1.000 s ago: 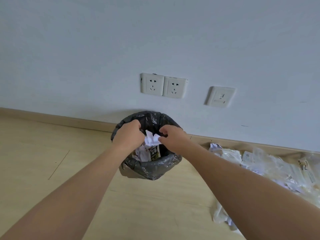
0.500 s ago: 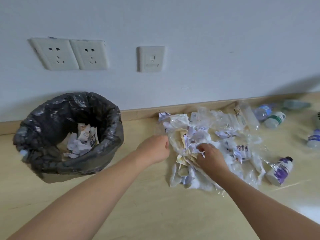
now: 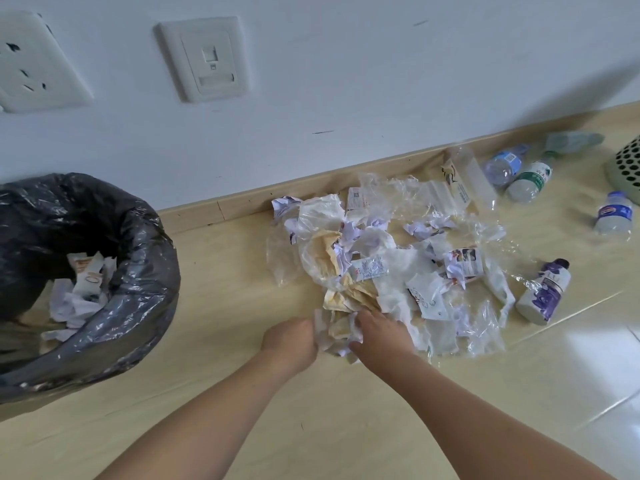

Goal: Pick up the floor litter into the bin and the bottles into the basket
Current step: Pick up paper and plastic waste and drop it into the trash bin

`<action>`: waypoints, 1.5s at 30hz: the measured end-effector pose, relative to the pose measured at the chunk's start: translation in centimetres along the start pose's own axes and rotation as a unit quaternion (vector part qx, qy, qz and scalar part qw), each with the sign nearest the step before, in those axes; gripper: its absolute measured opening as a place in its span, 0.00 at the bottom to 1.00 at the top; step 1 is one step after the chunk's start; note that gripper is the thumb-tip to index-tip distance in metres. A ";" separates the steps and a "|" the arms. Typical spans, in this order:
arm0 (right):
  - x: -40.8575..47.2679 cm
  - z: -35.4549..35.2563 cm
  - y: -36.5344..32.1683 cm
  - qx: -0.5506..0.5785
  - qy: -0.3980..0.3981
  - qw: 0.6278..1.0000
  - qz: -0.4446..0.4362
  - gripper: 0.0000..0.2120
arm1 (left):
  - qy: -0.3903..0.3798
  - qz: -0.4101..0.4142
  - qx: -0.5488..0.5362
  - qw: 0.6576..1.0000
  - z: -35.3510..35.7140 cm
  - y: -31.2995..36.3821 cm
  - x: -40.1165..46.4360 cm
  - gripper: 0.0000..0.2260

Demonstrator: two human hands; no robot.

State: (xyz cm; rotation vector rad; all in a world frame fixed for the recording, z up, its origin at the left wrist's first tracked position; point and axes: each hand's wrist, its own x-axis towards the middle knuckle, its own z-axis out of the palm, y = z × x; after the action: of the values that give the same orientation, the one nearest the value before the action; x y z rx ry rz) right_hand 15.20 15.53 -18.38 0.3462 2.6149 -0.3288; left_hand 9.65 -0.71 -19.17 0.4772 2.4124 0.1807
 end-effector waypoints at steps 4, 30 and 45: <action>0.6 0.1 0.0 -0.012 0.010 1.000 0.003 0.10 | -0.004 -0.037 -0.050 0.998 -0.4 -1.3 0.2 0.11; 0.2 -12.3 -13.6 -0.138 -0.039 0.986 -0.081 0.23 | 0.295 -0.089 -0.384 0.870 -16.3 -11.2 -13.6 0.13; -1.2 -17.3 -31.6 0.152 0.082 0.949 -0.265 0.10 | 0.251 -0.250 -0.268 0.896 -17.5 -23.0 -18.0 0.15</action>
State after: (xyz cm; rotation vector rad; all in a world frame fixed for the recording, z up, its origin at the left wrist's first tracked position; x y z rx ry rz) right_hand -0.62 -9.39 2.40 -0.2566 2.7856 -0.9245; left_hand 4.59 -28.98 -0.86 -0.5035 2.7215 0.7897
